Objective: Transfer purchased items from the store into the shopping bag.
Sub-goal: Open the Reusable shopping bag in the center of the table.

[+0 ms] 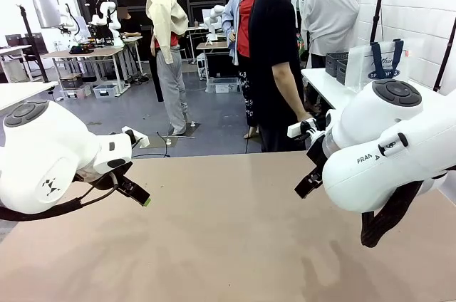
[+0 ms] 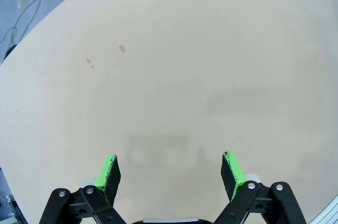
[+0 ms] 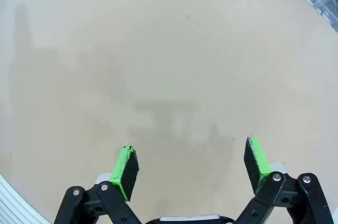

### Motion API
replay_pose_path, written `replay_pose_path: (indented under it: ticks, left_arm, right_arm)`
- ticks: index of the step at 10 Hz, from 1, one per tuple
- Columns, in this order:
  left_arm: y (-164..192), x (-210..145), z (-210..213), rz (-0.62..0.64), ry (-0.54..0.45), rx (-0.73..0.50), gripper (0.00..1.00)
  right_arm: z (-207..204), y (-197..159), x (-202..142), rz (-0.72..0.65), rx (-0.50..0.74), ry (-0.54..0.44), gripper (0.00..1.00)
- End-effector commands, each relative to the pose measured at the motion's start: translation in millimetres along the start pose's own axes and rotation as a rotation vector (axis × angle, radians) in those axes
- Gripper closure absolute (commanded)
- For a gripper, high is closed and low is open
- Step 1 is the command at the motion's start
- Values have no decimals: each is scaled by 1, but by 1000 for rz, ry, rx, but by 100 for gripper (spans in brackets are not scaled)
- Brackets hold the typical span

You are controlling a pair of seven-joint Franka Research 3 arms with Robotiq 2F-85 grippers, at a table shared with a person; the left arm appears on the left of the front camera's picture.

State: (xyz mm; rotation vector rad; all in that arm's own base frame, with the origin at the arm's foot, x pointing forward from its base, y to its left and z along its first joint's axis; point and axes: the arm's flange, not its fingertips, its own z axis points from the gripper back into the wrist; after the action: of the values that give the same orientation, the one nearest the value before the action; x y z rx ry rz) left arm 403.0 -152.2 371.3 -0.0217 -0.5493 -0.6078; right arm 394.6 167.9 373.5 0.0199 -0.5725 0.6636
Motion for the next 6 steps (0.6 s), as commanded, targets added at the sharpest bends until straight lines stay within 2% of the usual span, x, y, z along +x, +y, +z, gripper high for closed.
replay_pose_path:
  ticks: [1,6]
  left_arm:
    - [1,0,0,2,0,1,0]
    - [1,0,0,2,0,1,0]
  right_arm:
    - [0,0,0,-1,0,0,0]
    - [0,0,0,-1,0,0,0]
